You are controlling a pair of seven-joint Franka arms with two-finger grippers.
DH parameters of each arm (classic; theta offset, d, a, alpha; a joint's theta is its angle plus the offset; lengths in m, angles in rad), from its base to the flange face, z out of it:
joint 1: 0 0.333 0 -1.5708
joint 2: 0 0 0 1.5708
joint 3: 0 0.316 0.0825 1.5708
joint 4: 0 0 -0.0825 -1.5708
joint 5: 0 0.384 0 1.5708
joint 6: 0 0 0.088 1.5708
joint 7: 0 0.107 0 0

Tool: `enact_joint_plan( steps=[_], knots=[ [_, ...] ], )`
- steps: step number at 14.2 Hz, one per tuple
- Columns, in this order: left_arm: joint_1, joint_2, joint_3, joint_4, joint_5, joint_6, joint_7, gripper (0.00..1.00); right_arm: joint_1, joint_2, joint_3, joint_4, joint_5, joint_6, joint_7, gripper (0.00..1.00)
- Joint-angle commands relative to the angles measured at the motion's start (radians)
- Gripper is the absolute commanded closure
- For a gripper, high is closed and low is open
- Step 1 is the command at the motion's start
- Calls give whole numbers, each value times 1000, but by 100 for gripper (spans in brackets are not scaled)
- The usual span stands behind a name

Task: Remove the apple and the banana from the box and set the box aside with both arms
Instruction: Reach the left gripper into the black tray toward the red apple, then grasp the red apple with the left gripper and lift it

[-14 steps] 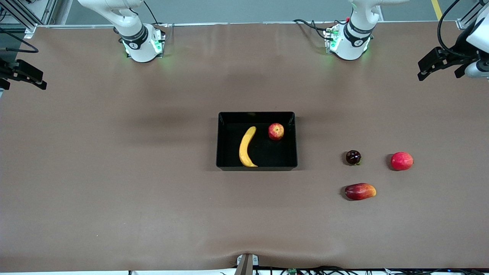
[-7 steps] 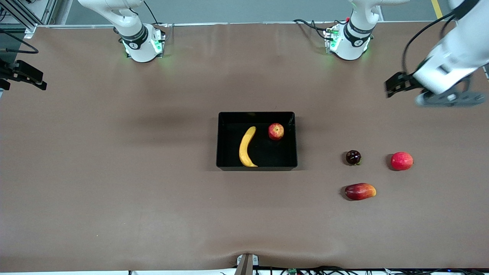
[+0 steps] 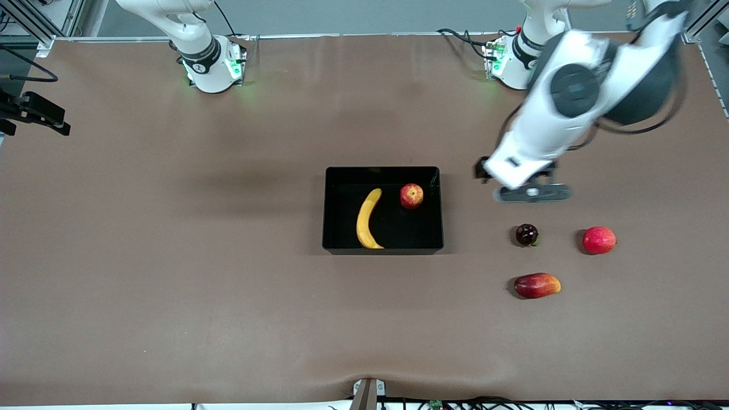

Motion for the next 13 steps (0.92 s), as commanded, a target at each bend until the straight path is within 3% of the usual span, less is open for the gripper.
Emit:
enact_joint_plan(
  steps=[1,5,13],
  knots=[
    [-114,120,-4,13,107,83,-240,0,-19,4,10,8,13,-5,-1,0],
    [-220,264,-4,30,176,212,-518,0,-17,7,10,8,13,-5,2,0],
    [-292,433,-3,30,270,272,-739,0,-19,13,10,8,13,-4,2,0]
  ],
)
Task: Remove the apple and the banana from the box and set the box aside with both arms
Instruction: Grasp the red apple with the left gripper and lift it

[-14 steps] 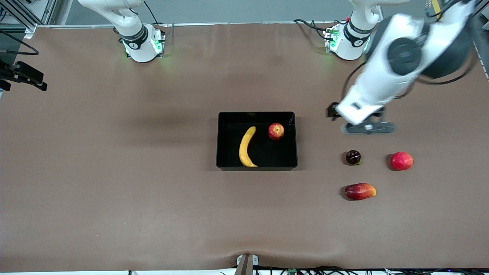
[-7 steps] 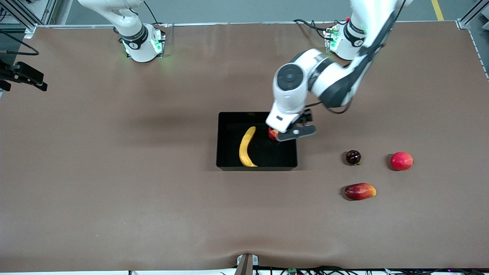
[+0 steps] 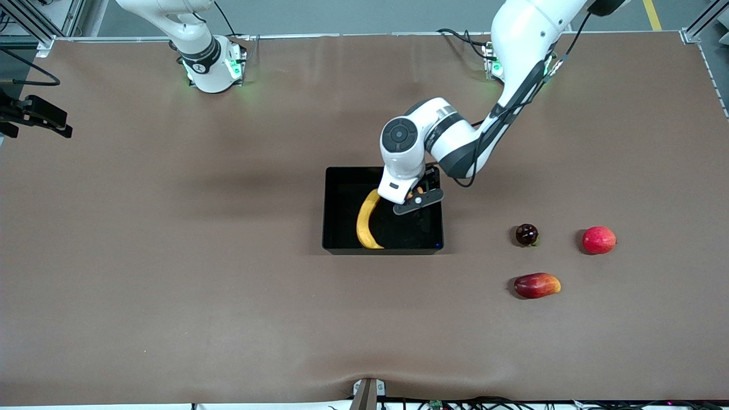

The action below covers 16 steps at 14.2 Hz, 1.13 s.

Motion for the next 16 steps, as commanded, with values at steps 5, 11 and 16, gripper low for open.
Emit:
enact_joint_plan(
  steps=[5,11,16],
  knots=[
    [-22,78,3,18,63,14,-78,23,-17,11,10,8,13,-5,2,0],
    [-16,-4,-1,114,53,-92,13,100,-17,13,10,8,13,-7,4,0],
    [88,-145,-1,207,-61,-229,288,100,-5,62,12,7,13,-7,-4,0]
  ],
)
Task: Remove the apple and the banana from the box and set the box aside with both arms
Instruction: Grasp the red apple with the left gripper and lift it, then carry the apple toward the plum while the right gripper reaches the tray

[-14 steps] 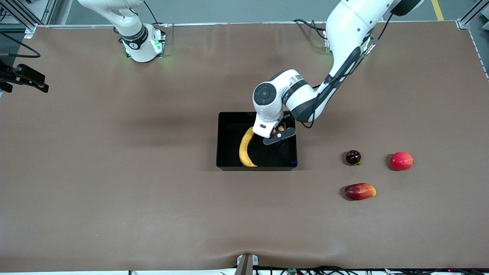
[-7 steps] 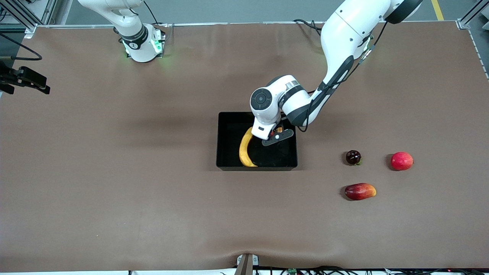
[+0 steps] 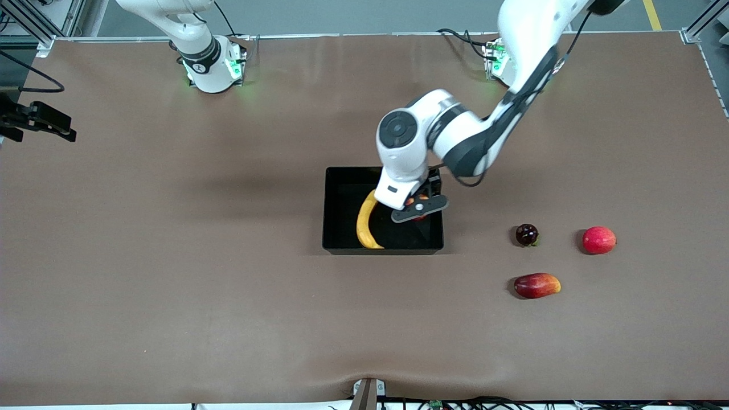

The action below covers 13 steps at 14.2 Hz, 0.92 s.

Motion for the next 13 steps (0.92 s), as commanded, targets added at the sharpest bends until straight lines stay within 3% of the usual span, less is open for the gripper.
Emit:
enact_joint_plan(
  steps=[1,4,7,10,13],
  knots=[
    [89,-83,-3,-2,-54,-70,172,100,2,74,12,8,13,-5,-2,0],
    [209,-94,-2,-18,-57,-150,353,100,44,108,17,8,25,4,-1,0],
    [342,-93,-2,-47,-54,-150,510,100,94,169,15,8,129,48,12,0],
    [491,-79,-2,-70,-39,-116,692,100,155,244,15,5,238,151,92,0],
    [600,-64,0,-154,-34,11,802,100,289,307,15,5,265,273,244,0]
  ],
)
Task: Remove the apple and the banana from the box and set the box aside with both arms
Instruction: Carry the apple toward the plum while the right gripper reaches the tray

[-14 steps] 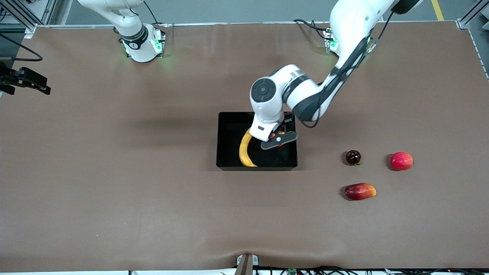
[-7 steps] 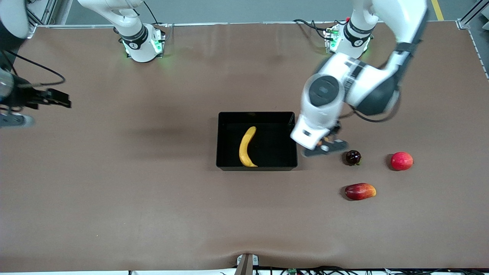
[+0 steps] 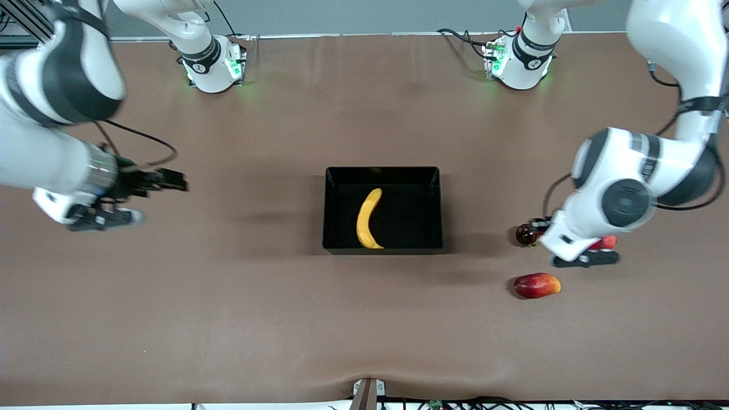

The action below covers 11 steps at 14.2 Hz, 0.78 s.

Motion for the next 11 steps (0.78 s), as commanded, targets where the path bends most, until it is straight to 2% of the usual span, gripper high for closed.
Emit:
enact_joint_plan(
  steps=[1,4,6,8,11],
  knots=[
    [83,-5,-12,-110,28,145,76,100,143,64,-7,13,20,105,139,0],
    [168,26,-12,-206,146,338,98,100,293,178,-8,9,18,254,329,0],
    [197,67,-12,-229,169,423,98,100,373,256,-8,9,14,358,397,0],
    [205,92,-14,-226,171,439,95,100,413,314,-8,6,11,423,398,0],
    [186,98,-17,-226,169,439,64,100,427,342,-10,-2,-6,440,390,0]
  ],
)
